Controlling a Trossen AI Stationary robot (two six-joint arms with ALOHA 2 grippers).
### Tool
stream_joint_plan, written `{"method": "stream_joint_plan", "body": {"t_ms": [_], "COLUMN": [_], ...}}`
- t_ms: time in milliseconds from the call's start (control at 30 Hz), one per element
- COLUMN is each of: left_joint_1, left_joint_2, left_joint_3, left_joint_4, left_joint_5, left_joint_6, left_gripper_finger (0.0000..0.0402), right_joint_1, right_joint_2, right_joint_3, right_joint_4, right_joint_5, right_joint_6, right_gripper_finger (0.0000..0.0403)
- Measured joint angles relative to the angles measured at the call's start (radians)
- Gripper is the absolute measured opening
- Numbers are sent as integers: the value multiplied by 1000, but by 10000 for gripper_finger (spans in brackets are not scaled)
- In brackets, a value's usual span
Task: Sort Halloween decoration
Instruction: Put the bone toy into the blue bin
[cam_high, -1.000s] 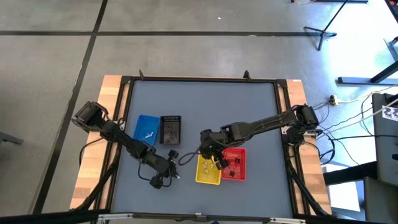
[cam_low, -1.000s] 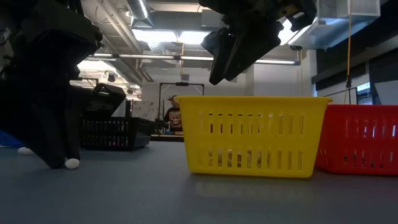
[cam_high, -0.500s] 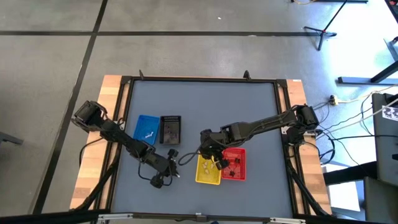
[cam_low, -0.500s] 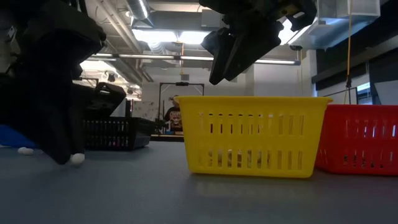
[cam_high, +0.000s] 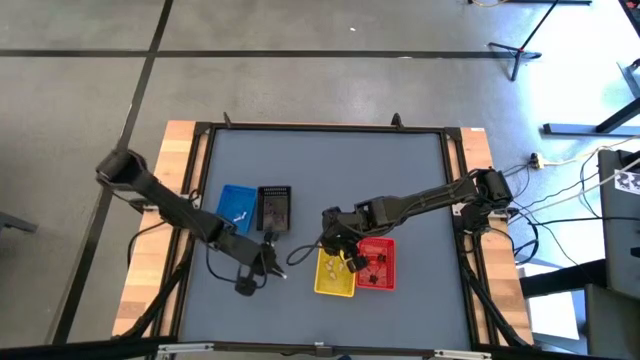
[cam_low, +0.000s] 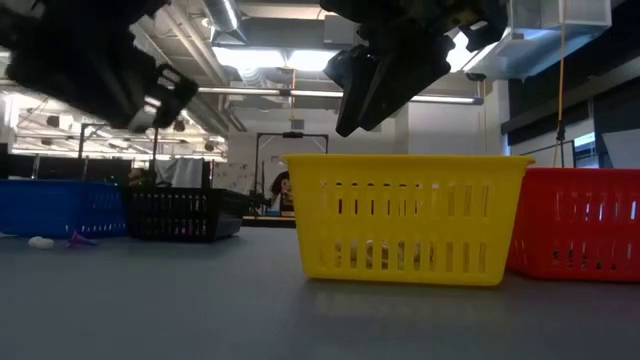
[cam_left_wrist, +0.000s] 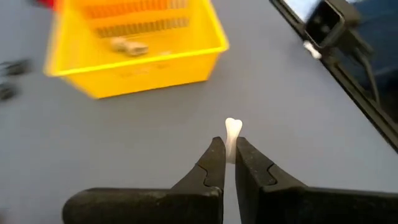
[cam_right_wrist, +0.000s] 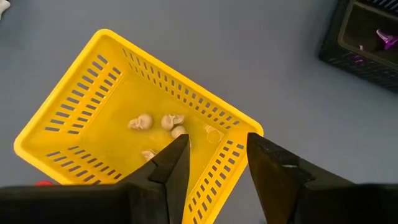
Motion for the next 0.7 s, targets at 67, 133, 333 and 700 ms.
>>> {"method": "stream_joint_plan", "body": {"t_ms": [67, 133, 333, 700], "left_joint_1": [13, 29, 76, 115], "left_joint_2": [-72, -145, -370, -627], "left_joint_3": [0, 0, 1, 1], "left_joint_4": [-81, -172, -485, -1133], "left_joint_5": [-17, -36, -102, -303], "left_joint_6": [-25, -40, -113, -443], "left_gripper_finger": [1, 1, 1, 9], "right_joint_1": [0, 0, 0, 0], "right_joint_2": [0, 0, 0, 0], "right_joint_3": [0, 0, 0, 0], "right_joint_4": [0, 0, 0, 0], "right_joint_5": [1, 17, 61, 128], "right_joint_6": [0, 0, -1, -1], "right_gripper_finger": [159, 159, 159, 159]}}
